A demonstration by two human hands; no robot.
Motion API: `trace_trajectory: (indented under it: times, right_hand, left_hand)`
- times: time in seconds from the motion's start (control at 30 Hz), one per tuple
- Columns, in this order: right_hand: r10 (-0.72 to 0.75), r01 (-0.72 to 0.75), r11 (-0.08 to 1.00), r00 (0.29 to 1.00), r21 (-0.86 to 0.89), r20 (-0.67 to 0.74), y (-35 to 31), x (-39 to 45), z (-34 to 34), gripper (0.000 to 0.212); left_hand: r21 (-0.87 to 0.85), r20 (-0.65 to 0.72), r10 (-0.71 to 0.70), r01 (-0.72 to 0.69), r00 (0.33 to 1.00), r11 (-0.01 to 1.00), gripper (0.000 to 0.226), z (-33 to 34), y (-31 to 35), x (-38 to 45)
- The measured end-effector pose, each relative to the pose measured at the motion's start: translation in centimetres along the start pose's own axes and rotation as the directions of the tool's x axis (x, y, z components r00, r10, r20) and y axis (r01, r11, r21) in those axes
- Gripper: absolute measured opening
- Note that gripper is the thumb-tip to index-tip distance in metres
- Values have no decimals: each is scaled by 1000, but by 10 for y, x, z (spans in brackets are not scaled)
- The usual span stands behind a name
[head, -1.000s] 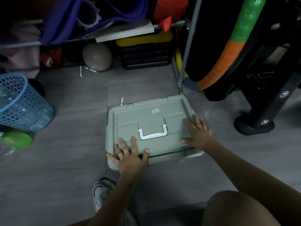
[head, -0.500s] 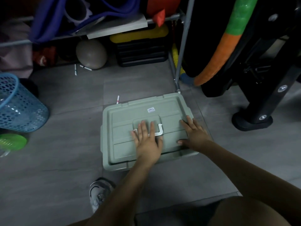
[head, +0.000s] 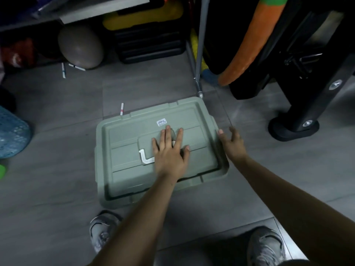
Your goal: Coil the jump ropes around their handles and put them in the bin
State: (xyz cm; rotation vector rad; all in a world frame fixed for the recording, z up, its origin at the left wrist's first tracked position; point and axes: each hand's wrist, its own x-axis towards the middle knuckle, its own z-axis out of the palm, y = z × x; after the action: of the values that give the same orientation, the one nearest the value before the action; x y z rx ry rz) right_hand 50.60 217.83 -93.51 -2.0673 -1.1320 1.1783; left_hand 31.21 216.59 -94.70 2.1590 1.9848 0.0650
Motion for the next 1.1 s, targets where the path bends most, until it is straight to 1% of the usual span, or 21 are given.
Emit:
trace_trajectory:
  times: [0.03, 0.07, 0.1, 0.2, 0.27, 0.3, 0.33, 0.43, 0.47, 0.5, 0.53, 0.57, 0.63, 0.73, 0.83, 0.87, 0.93, 1.0, 1.07, 1.1]
  right_hand:
    - [76, -87, 991, 991, 98, 110, -2, 4, -1, 58]
    - [97, -135, 976, 972, 172, 215, -3, 6, -2, 55]
    - [95, -155, 967, 956, 202, 278, -4, 5, -3, 55]
    - [131, -221, 953, 916, 205, 378, -1, 0, -8, 66]
    - [128, -231, 949, 906, 217, 404, 4, -2, -8, 62]
    - [118, -218, 949, 916, 227, 383, 3, -2, -6, 59]
    - [107, -191, 954, 938, 231, 330, 1, -2, -5, 59]
    - [87, -97, 986, 993, 136, 82, 5, 4, -1, 79]
    - [70, -72, 994, 997, 86, 31, 3, 3, 0, 77]
    - [54, -53, 998, 999, 44, -4, -2, -3, 1, 69]
    - [22, -22, 1000, 1000, 10, -16, -7, -9, 2, 61]
    - [-15, 15, 999, 1000, -30, -18, -10, -12, 5, 58]
    - [-55, 52, 991, 998, -126, -24, -14, -20, 9, 59]
    - [-97, 84, 980, 993, -181, -62, -17, -21, 14, 54]
    - [-158, 127, 953, 983, -274, -95, -18, -22, 20, 38]
    - [-169, 136, 951, 981, -277, -98, -19, -23, 21, 36]
    - [-167, 134, 948, 982, -289, -93, -19, -23, 23, 36]
    - [-161, 133, 935, 985, -330, -60, -17, -23, 25, 42]
    - [-149, 125, 893, 989, -433, -21, -17, -25, 27, 54]
    - [-147, 125, 846, 989, -519, -2, -15, -26, 28, 60]
  left_hand:
    - [7, 2, 2, -2, 1000, 1000, 68, 1, 0, 0]
    - [14, 9, 5, -5, 1000, 1000, 68, 2, 0, 0]
    - [19, 15, 4, -4, 1000, 1000, 68, 2, -1, 1]
    - [25, 21, -8, 7, 1000, 1000, 68, 2, 0, 2]
    - [27, 16, -9, 8, 1000, 1000, 67, 4, 0, 2]
    - [22, 7, -9, 9, 1000, 1000, 67, 4, -1, 2]
    - [15, -2, -10, 10, 1000, 1000, 67, 4, -1, 2]
    - [19, -6, -7, 7, 1000, 1000, 66, 5, -1, 2]
    - [27, -3, -4, 4, 1000, 1000, 66, 5, -1, 2]
    - [31, -5, 0, 1, 1000, 1000, 66, 4, -1, 1]
    - [31, -9, 2, -1, 1000, 1000, 66, 5, -1, 1]
    - [28, -15, 3, -2, 1000, 1000, 66, 5, -2, 1]
    - [22, -23, 3, -3, 1000, 1000, 66, 6, -1, 2]
    - [21, -29, 2, -1, 1000, 1000, 65, 6, -1, 3]
    - [15, -20, 2, -2, 1000, 1000, 66, 6, -1, 3]
    - [20, -20, 3, -3, 1000, 1000, 66, 6, -1, 2]
    - [21, -19, 1, -1, 1000, 1000, 66, 6, -1, 3]
    - [10, -12, -2, 2, 1000, 1000, 66, 5, 0, 2]
    - [11, -18, 3, -3, 1000, 1000, 66, 3, -1, 2]
    - [-14, -13, 10, -10, 1000, 1000, 66, 3, -2, 2]
